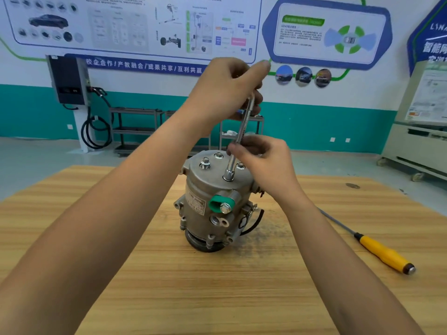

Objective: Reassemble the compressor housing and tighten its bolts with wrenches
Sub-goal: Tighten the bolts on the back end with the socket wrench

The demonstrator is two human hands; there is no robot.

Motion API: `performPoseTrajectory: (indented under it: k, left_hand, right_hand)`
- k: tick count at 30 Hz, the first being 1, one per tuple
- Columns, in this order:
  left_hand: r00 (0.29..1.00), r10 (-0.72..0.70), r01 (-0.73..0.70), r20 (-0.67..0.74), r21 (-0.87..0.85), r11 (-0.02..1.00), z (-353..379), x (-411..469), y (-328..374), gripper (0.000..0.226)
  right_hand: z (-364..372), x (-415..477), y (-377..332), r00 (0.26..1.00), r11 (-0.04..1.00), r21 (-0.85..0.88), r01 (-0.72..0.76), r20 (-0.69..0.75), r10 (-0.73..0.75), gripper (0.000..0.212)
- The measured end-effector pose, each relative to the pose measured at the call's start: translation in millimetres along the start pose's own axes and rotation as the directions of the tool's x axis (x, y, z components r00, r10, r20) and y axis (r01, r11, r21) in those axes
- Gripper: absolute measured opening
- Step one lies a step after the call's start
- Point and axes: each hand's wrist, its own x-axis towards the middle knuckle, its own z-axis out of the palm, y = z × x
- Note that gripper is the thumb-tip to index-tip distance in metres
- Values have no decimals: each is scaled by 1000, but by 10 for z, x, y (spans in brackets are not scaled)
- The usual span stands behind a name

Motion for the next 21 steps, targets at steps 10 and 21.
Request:
performPoseTrajectory:
  k: [10, 21]
  left_hand:
    - [876, -338, 465, 344, -416, 781, 36, 69, -99, 38]
    - [952, 301, -250, -53, 433, 866, 206, -241, 76, 41]
  right_hand:
    - [-8, -58, -12, 988, 999, 0, 53, 145, -53, 16]
    - [111, -52, -19, 992, 987, -107, 123, 17, -122, 23]
